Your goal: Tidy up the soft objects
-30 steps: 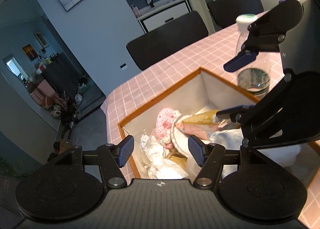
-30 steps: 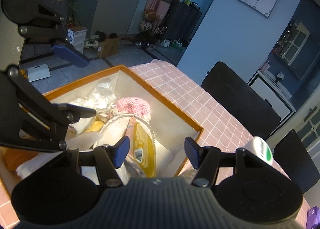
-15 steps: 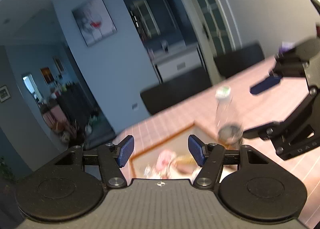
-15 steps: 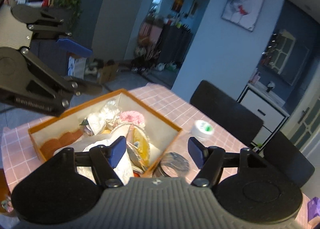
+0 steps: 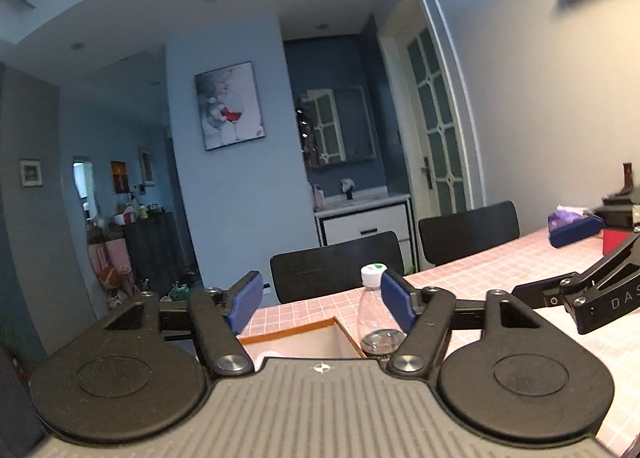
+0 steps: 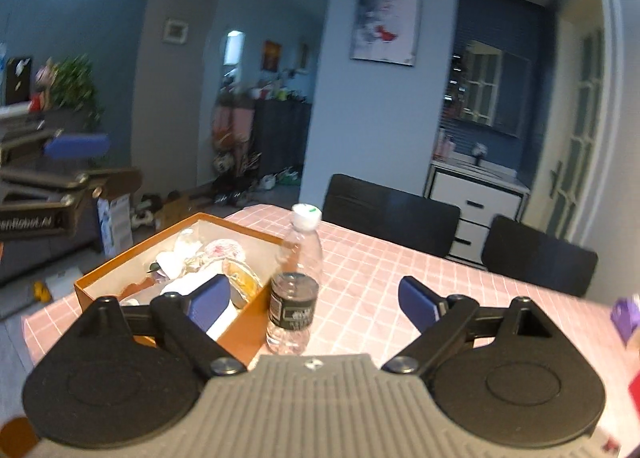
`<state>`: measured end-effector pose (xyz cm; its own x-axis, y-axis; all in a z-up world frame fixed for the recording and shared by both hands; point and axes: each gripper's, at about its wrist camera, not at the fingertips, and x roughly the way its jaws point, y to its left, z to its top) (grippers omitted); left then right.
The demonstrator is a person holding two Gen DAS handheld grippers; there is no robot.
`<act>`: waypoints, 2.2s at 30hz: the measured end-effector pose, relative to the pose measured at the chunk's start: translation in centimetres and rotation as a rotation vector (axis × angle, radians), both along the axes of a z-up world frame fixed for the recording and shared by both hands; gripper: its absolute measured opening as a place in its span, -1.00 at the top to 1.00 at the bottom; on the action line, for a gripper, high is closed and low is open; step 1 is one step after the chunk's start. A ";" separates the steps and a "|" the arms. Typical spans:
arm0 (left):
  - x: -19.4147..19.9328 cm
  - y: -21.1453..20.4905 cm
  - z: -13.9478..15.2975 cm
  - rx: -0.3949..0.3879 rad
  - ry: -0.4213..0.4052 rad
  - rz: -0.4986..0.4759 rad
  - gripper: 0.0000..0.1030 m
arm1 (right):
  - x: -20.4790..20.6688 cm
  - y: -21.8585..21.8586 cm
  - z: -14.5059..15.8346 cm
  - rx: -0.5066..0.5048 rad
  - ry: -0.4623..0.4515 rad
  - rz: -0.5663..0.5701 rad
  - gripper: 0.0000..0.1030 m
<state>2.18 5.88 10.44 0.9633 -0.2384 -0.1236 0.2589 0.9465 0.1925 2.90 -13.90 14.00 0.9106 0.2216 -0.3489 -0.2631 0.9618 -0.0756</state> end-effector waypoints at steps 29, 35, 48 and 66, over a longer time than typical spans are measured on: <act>-3.5 -0.8 -9.2 -0.127 0.274 0.245 -0.83 | -3.0 -1.4 -12.6 0.186 0.092 -0.228 -0.88; -3.3 -0.8 -10.7 -0.118 0.337 0.259 -0.83 | -2.0 -1.2 -14.4 0.198 0.146 -0.229 -0.88; -2.9 -1.6 -10.6 -0.116 0.350 0.257 -0.83 | -1.7 -1.0 -14.7 0.197 0.153 -0.231 -0.89; -2.8 -2.1 -10.4 -0.110 0.355 0.250 -0.83 | -1.9 -1.3 -14.9 0.197 0.157 -0.243 -0.90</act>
<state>-0.66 3.73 0.03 0.8954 -0.0337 -0.4439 0.0511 0.9983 0.0272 0.98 -15.23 -0.94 0.8837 0.0821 -0.4608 -0.0183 0.9898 0.1411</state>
